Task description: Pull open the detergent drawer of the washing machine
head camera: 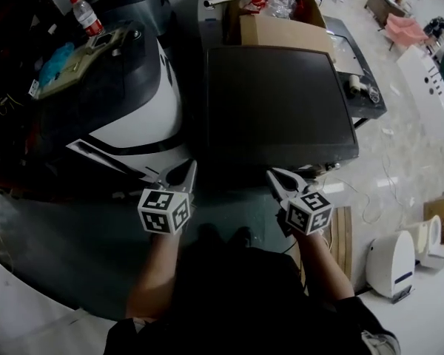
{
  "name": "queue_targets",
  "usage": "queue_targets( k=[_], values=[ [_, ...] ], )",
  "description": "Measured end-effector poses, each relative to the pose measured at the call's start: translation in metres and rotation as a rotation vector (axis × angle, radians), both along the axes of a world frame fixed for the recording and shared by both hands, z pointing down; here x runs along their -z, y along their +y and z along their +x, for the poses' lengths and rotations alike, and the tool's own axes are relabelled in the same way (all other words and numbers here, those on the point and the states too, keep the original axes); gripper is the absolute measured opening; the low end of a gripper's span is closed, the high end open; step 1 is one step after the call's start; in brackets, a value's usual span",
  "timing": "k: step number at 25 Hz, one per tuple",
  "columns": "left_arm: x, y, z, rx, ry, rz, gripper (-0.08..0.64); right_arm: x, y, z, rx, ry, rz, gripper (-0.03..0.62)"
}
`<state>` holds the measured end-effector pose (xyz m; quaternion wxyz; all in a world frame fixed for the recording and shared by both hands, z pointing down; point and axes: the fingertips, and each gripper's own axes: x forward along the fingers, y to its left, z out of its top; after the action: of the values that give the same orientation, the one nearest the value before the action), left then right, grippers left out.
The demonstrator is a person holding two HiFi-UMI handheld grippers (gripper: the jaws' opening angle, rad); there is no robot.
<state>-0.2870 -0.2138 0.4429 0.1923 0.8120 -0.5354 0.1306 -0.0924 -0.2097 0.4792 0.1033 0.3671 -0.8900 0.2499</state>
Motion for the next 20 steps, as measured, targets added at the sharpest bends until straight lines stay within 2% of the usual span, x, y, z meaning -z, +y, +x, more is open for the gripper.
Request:
queue_targets(
  k=[5,12,14,20],
  values=[
    [-0.026,0.004,0.029,-0.028,-0.036,-0.039,0.011,-0.030,0.002,0.026,-0.026,0.030,-0.032,0.003],
    [-0.073,-0.007,0.033,-0.072,-0.068,-0.115,0.012,-0.063,-0.005,0.042,-0.077,0.066,-0.088,0.003],
    [-0.081,-0.011,0.031,-0.075,-0.061,-0.121,0.012,-0.074,-0.006,0.040,-0.070,0.078,-0.115,0.074],
    [-0.117,-0.012,0.027,-0.117,-0.066,-0.205,0.021,-0.106,-0.007,0.034,-0.051,0.121,-0.184,0.092]
  ],
)
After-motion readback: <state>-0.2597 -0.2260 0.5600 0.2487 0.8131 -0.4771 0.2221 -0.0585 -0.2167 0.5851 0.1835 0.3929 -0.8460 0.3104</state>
